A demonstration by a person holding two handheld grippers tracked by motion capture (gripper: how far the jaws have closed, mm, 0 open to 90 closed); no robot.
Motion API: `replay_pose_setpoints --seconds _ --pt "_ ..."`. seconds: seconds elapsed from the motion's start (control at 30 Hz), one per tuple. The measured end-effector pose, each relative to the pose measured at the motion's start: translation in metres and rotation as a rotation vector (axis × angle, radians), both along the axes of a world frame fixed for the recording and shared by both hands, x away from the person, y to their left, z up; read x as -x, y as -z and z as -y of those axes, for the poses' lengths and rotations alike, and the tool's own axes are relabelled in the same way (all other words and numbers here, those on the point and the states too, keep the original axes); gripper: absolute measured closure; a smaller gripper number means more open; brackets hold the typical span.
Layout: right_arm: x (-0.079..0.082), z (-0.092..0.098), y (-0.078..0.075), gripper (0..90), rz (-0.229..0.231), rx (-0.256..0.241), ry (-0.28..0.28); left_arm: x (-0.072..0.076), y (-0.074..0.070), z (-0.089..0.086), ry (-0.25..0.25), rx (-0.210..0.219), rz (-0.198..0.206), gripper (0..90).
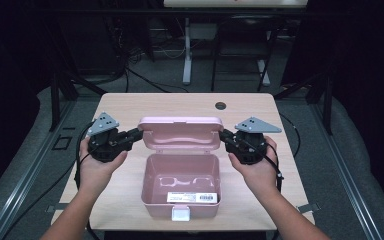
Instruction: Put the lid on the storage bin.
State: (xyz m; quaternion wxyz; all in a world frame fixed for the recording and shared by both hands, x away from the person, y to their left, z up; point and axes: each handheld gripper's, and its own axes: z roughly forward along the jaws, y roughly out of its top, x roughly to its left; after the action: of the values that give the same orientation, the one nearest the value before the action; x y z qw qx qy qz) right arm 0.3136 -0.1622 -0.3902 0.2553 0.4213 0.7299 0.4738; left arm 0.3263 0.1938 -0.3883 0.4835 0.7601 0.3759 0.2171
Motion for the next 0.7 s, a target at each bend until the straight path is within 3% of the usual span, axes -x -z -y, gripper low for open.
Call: replay_pose_setpoints --seconds 0.7 --pt "0.013 0.002 -0.001 81.3 -0.002 -0.012 -0.025 0.013 -0.002 -0.004 0.022 0.017 -0.011 81.6"
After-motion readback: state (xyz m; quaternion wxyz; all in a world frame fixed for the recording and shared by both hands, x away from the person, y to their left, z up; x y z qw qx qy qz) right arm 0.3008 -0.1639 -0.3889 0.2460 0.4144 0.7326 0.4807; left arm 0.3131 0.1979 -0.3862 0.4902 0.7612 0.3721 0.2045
